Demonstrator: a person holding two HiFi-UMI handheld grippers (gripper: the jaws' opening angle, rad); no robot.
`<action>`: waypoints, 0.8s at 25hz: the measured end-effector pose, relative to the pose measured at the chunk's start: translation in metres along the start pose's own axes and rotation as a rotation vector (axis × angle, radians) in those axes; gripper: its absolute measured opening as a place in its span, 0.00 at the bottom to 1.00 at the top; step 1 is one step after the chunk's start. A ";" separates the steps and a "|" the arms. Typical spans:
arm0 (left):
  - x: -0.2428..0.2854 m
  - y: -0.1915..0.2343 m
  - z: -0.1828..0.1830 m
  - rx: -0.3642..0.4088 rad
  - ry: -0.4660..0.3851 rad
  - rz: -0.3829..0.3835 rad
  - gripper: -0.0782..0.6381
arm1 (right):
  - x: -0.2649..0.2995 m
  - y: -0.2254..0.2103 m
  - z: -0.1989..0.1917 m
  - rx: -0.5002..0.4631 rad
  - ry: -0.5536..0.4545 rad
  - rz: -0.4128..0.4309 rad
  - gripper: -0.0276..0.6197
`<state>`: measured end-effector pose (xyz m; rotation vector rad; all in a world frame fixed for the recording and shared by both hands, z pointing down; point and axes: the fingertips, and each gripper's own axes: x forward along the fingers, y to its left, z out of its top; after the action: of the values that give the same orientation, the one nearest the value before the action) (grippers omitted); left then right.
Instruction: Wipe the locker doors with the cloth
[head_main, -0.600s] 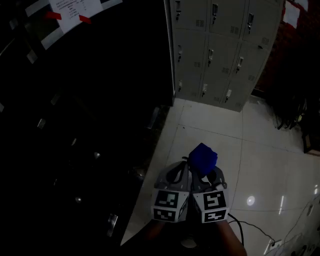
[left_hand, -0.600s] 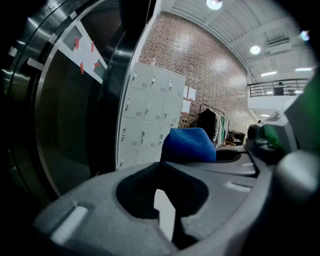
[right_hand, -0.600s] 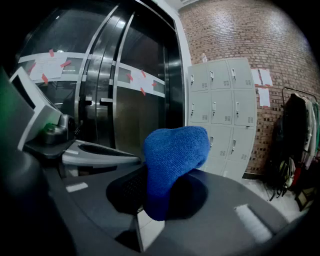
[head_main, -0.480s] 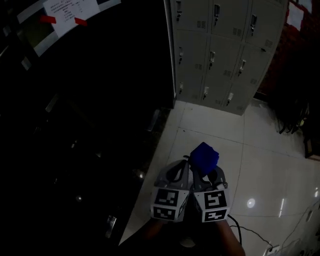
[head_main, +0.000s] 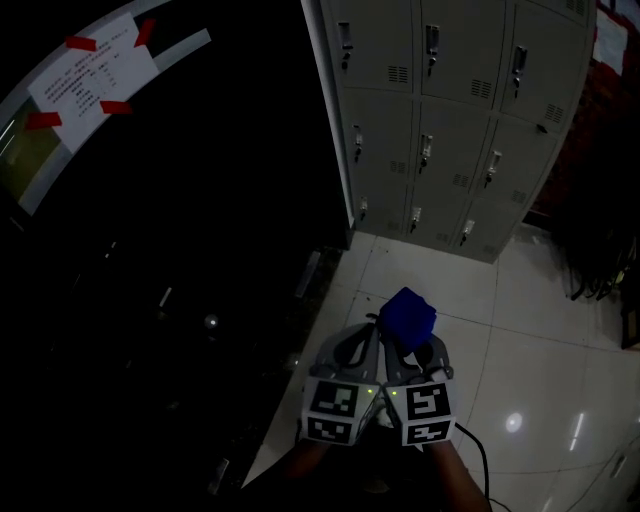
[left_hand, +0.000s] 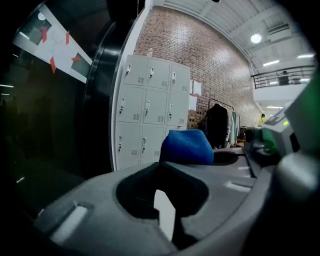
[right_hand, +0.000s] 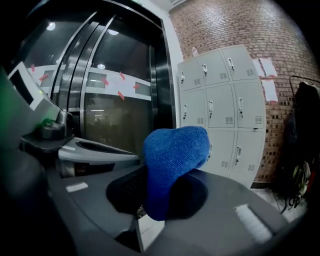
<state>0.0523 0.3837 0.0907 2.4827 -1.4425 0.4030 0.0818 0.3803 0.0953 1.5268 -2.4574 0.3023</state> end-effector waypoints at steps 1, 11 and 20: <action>0.010 0.000 0.004 0.004 0.003 0.001 0.11 | 0.006 -0.009 0.002 0.004 0.002 0.002 0.15; 0.084 0.014 0.018 0.003 0.036 -0.023 0.12 | 0.059 -0.056 0.006 0.013 0.038 0.007 0.15; 0.167 0.084 0.046 -0.031 0.020 -0.038 0.12 | 0.162 -0.086 0.027 -0.016 0.072 -0.008 0.15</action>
<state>0.0632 0.1925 0.1125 2.4705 -1.3808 0.3942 0.0873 0.1964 0.1228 1.4927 -2.3923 0.3290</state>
